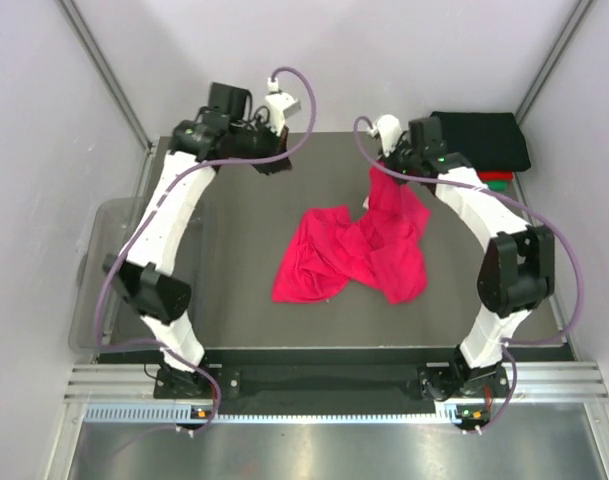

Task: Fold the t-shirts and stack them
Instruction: Flatten the tshirt out

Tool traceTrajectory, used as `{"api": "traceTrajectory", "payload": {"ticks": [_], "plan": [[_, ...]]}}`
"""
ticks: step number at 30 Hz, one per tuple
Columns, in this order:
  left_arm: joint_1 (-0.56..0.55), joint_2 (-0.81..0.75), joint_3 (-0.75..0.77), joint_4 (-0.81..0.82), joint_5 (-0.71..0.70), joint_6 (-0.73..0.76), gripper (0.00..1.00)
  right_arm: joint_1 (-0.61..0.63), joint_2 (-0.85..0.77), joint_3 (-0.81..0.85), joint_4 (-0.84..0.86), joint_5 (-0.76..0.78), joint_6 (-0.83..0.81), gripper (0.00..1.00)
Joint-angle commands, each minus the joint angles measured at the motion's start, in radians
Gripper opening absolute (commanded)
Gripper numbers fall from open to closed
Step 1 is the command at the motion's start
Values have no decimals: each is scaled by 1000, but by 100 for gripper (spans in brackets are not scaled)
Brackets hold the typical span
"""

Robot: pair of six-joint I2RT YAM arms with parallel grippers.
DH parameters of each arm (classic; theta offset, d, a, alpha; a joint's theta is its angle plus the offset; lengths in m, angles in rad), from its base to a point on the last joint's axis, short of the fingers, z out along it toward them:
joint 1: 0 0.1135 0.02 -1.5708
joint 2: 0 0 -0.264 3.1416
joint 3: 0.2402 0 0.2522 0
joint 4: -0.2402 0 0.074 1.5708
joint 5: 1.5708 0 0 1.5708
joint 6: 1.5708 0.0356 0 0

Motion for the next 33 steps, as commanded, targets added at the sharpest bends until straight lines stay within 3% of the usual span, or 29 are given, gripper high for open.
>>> {"api": "traceTrajectory", "payload": {"ticks": [1,6,7,8,9,11,18,24,33], "plan": [[-1,-104,8,-5,-44,69,0,-37,-143,105,42,26,-12,0],[-2,-204,-77,-33,-46,95,0,-63,-251,107,17,33,-17,1],[-4,-199,-90,-24,-43,94,7,-63,-283,105,5,39,-18,1],[-4,-193,-122,-10,-50,83,32,-63,-300,99,-7,47,-18,1],[-4,-173,-131,24,-58,59,43,-64,-321,72,-7,65,-18,1],[-4,-140,-143,52,-72,20,53,-64,-385,40,-6,81,-18,1],[-4,173,-27,87,-47,-35,54,-66,-545,-156,-39,87,-11,3],[-10,454,165,65,-18,-35,54,-67,-608,-264,-32,93,-2,1],[-19,646,324,66,16,-46,55,-66,-610,-299,-21,78,31,1]]}}
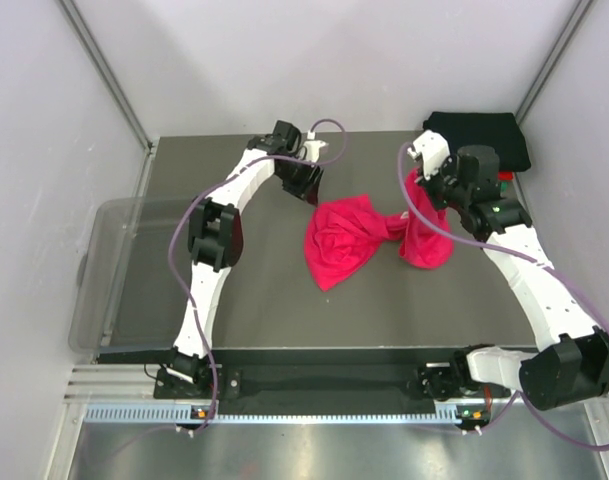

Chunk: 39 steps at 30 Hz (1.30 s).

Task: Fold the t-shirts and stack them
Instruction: Flatten the tshirt out

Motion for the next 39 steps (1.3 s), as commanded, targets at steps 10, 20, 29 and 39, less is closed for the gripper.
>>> {"api": "traceTrajectory", "payload": {"ticks": [10,20,29,39], "plan": [[-68,127,165,3,81,1,42,-14,-11,-22,66,-3,59,1],[-50,-144,81,-57,47,41,0,-23,6,-39,92,41,59,0],[-163,-812,-751,-27,62,93,0,-26,23,-62,5,4,45,0],[-248,-1054,-1110,-232,344,320,50,-24,43,-134,-150,14,-63,0]]}}
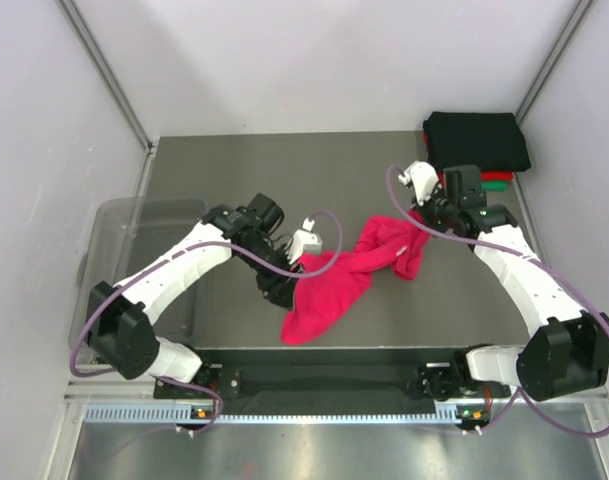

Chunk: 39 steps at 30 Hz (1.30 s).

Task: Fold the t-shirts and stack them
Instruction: Flatten the tshirt out

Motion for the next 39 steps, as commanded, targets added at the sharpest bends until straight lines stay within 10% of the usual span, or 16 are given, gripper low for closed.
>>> {"api": "traceTrajectory", "payload": {"ticks": [1,10,24,39], "plan": [[-7,-14,-13,-69,116,85,50,-15,-2,-32,-47,14,-42,0],[16,87,42,225,-456,-81,54,-13,0,-60,-34,-6,-10,1],[20,362,109,234,-289,-102,63,-13,4,-86,-30,-6,-14,1],[20,471,155,219,-241,-98,38,-13,1,-107,-15,-9,-14,1]]}}
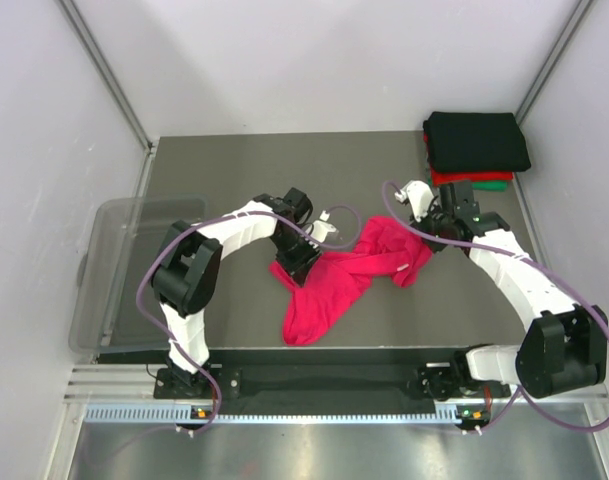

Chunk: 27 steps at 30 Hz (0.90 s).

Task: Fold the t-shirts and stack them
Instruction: Flatten the tshirt out

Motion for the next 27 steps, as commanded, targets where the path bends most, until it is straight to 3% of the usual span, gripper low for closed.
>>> {"api": "traceTrajectory", "payload": {"ticks": [1,8,11,12,14,19,27], "plan": [[1,-12,18,-2,28,3,40,-13,-10,-7,26,-7,-1,1],[-1,-12,8,-6,45,10,38,-13,-3,-22,40,-10,2,1],[-1,-11,9,-12,52,16,32,-13,-2,-23,42,-9,2,1],[-1,-9,9,-17,54,19,24,-13,-2,-25,43,-9,2,1],[-3,-12,8,-28,61,23,21,-12,1,-25,45,-9,2,1],[-3,-28,-5,-40,65,31,29,-13,0,-30,48,-10,5,1],[-10,-20,-23,-34,55,33,30,-13,9,-31,57,-20,17,1]]}}
